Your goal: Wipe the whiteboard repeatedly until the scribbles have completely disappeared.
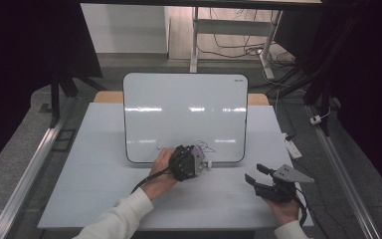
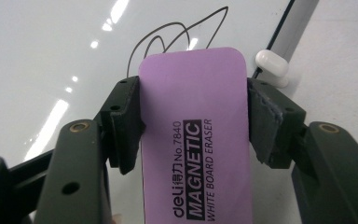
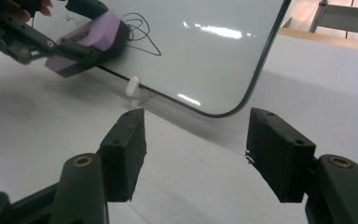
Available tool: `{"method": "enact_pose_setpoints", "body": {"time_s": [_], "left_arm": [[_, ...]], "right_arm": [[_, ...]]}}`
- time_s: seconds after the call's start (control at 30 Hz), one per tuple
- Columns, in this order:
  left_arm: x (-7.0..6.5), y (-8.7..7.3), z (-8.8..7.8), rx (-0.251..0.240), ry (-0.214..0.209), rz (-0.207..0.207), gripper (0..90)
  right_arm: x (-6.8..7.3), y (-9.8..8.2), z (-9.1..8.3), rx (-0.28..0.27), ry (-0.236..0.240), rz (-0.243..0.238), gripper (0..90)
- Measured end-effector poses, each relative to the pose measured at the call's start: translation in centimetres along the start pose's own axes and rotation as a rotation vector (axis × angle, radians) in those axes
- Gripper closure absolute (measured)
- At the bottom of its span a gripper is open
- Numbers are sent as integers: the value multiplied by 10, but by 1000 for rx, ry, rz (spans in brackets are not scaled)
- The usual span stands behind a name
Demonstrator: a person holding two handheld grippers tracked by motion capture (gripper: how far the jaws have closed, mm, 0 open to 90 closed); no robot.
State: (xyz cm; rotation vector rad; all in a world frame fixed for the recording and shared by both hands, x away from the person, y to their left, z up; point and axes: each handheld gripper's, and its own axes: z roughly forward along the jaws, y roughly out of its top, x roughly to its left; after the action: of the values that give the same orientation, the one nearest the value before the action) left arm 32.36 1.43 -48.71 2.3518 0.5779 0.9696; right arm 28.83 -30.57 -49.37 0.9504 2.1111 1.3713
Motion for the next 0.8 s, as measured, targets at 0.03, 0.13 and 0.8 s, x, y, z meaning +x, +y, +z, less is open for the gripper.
{"method": "enact_pose_setpoints", "body": {"time_s": [0.03, 0.13, 0.8], "left_arm": [[7, -3, -3, 4, 6, -24, 406], [36, -17, -15, 9, 22, -129, 406], [53, -63, -28, 16, -134, -285, 407]], "right_arm": [[0, 0, 0, 0, -1, -1, 371], [-1, -1, -1, -3, -1, 5, 371], [-1, 0, -2, -10, -6, 4, 371]]}}
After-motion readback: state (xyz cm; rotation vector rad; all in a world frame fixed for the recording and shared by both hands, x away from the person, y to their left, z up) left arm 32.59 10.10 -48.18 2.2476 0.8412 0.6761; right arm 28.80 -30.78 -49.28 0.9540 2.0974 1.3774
